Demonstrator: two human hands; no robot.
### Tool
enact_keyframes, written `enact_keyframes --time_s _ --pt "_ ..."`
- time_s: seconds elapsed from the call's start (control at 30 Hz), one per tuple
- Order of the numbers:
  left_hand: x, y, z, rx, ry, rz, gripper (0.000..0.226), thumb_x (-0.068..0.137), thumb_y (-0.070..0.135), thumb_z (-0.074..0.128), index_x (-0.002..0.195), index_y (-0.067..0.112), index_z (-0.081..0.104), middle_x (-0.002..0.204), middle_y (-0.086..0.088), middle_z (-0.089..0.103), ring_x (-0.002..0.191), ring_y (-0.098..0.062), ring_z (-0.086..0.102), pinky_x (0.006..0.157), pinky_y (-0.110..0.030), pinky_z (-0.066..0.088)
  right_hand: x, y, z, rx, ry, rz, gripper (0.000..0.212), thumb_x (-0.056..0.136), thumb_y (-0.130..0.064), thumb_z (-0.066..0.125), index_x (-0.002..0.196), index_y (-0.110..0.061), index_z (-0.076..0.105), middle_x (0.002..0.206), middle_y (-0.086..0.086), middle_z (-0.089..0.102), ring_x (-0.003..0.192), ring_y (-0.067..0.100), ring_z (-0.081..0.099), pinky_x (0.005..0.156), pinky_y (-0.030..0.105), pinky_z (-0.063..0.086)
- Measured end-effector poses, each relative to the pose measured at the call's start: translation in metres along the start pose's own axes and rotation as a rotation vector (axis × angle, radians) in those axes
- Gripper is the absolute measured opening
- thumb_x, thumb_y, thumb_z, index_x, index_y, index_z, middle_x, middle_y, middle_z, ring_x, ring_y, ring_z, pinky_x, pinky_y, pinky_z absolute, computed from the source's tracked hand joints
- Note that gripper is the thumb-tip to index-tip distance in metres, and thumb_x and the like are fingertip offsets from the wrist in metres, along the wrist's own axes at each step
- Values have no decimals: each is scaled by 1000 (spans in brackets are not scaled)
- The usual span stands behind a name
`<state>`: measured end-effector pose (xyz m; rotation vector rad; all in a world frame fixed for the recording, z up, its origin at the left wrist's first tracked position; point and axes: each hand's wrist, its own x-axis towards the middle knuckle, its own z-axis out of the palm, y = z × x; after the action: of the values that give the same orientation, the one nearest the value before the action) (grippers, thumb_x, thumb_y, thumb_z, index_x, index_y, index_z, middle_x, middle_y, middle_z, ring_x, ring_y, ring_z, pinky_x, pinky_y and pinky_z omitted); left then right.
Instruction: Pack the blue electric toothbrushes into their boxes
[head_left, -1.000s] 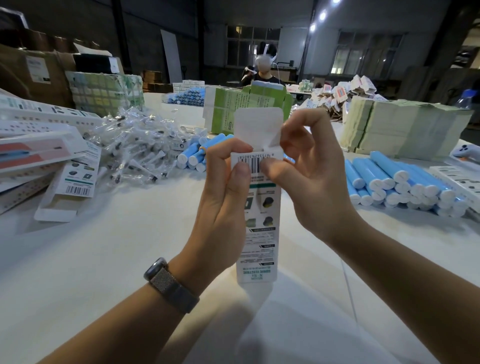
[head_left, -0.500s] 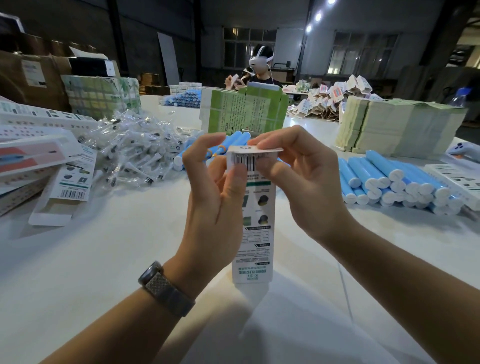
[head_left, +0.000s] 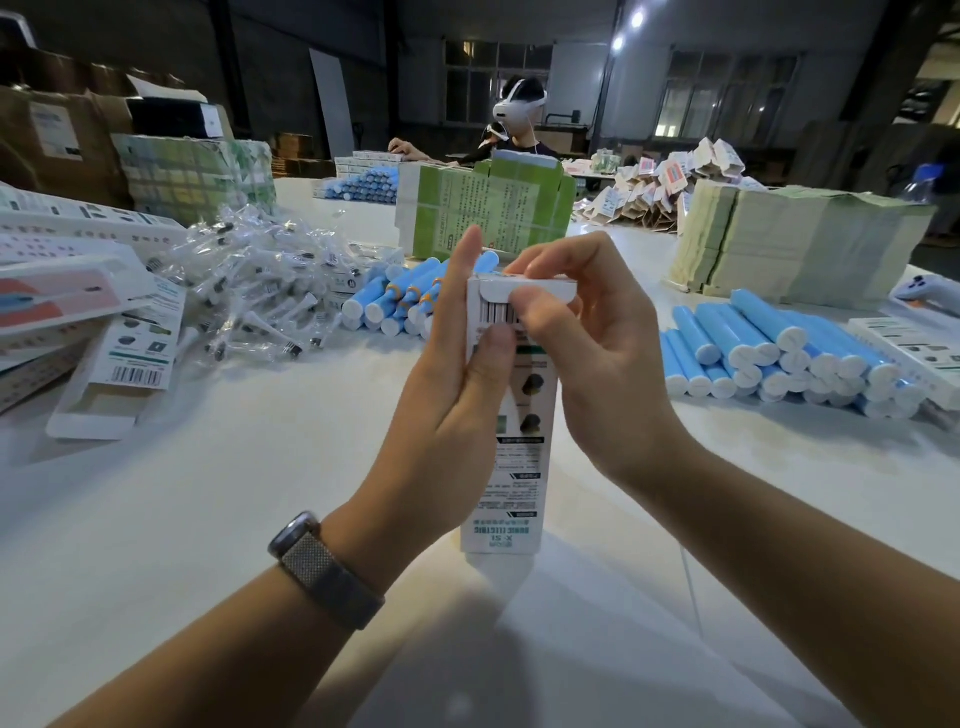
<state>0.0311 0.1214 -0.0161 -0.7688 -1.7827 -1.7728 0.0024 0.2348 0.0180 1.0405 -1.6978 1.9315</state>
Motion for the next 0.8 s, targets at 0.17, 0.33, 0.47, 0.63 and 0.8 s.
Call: enact_keyframes --time_s 0.17,0.33,0.47,0.63,0.8 --pt "-1 0 2 -84 -31 -3 50 99 42 41 139 68 25 142 19 55 125 -13 61 98 -34 53 3 -3 -2 2 27 24 9 83 -7 59 81 -13 53 92 7 59 83 22 59 71 39 52" --pt "1 0 2 -140 12 -8 37 104 40 38 138 54 38 133 9 63 116 -13 66 90 -29 55 3 -6 -4 -33 13 0 12 82 -5 62 79 -15 55 93 11 59 81 21 58 70 36 50" --pt "3 1 2 -124 29 13 25 107 25 32 129 31 42 102 10 65 85 -8 66 69 -21 53 3 -10 -3 -69 -14 -55 16 83 -1 64 81 -15 57 93 8 59 84 12 58 72 22 49" --pt "3 2 2 -111 6 -1 27 106 25 31 130 32 42 104 1 63 85 -13 66 69 -26 54 6 -16 -7 -198 -39 -116 25 80 2 66 75 -21 56 88 -1 60 86 10 60 73 22 48" --pt "4 4 1 -82 -15 2 25 106 24 32 129 26 41 105 -13 58 82 -26 59 69 -34 54 6 -16 -6 -164 -14 -90 25 77 1 66 69 -21 57 83 2 60 79 9 57 68 16 46"
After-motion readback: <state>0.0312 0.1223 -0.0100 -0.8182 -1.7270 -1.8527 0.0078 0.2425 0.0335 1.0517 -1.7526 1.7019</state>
